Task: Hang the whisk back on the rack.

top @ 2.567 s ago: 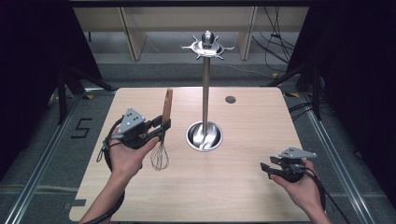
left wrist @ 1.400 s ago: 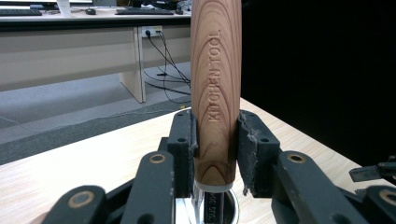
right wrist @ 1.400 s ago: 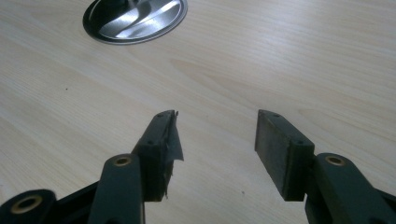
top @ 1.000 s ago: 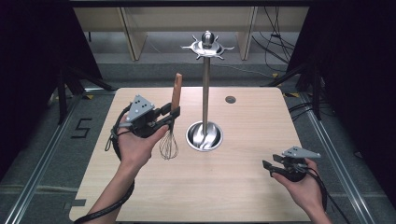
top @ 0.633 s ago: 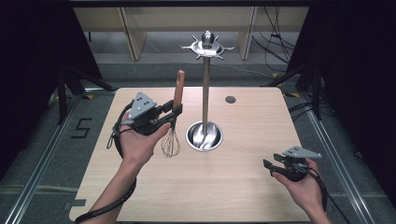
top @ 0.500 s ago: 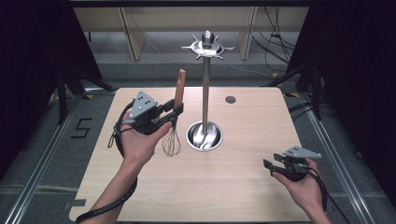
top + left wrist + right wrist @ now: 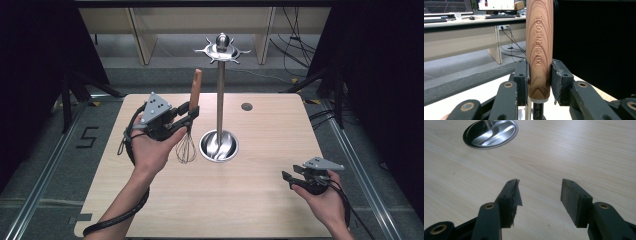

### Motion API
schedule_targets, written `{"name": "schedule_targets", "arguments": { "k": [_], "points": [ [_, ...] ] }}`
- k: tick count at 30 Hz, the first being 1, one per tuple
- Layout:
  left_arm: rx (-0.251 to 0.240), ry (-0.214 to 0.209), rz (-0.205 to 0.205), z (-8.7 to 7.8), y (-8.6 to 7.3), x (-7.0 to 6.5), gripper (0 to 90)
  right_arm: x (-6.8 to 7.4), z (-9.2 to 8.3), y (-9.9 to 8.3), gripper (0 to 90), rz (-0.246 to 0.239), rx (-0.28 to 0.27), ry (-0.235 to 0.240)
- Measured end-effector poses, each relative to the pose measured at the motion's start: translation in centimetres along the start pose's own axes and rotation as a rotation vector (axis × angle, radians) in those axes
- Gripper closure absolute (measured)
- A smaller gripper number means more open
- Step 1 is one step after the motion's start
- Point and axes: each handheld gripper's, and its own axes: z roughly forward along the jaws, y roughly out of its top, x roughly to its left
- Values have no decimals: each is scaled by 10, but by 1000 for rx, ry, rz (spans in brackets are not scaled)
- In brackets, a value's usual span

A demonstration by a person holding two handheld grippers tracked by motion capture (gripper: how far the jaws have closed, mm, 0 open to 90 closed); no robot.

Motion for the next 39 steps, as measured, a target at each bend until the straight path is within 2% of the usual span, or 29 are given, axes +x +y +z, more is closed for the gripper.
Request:
{"name": "schedule_targets", "arguments": {
  "k": [3,4,6,7,8,9,11,12,15,21,22,23,26,27,29,30,34,35,36,39],
  "points": [
    [-3,2,2,1,2,-2,678,0,0,0,488,-3,-4,-1],
    [-15,-3,32,2,3,0,677,0,0,0,488,11,4,15],
    [-18,2,34,3,4,-2,678,2,-1,-1,488,25,6,3],
    [-17,5,38,3,5,-2,678,-1,-1,0,488,-8,-3,-5],
    [-20,7,39,4,5,-3,678,-1,-1,0,488,-8,-4,-6],
    [-21,9,38,4,6,-4,678,2,-1,-1,487,29,6,4],
    [-22,14,45,5,7,-5,677,3,-1,-1,487,42,14,11],
    [-26,15,42,5,8,-5,677,2,-1,-1,487,22,6,2],
    [-31,21,40,6,10,-6,677,4,-2,-1,487,44,16,10],
    [-42,36,45,7,14,-9,677,4,-2,0,486,39,24,11],
    [-35,39,26,6,14,-11,677,1,-2,0,486,8,13,14],
    [-33,42,11,6,14,-12,677,1,-2,0,486,7,12,14],
    [-39,45,30,8,15,-13,677,1,-2,0,486,7,12,15],
    [-49,47,53,8,16,-12,677,1,-2,0,486,6,12,15],
    [-43,63,36,7,16,-14,677,1,-2,0,486,6,12,15],
    [-48,57,37,8,16,-14,677,1,-1,0,486,6,12,14],
    [-51,76,38,8,17,-15,677,0,-1,0,486,-5,7,8],
    [-53,81,37,8,17,-16,677,1,-1,0,486,8,14,17],
    [-57,85,40,8,18,-16,677,4,-2,-1,485,45,27,13],
    [-63,84,40,10,18,-18,677,3,-1,-1,484,13,15,6]
  ]
}}
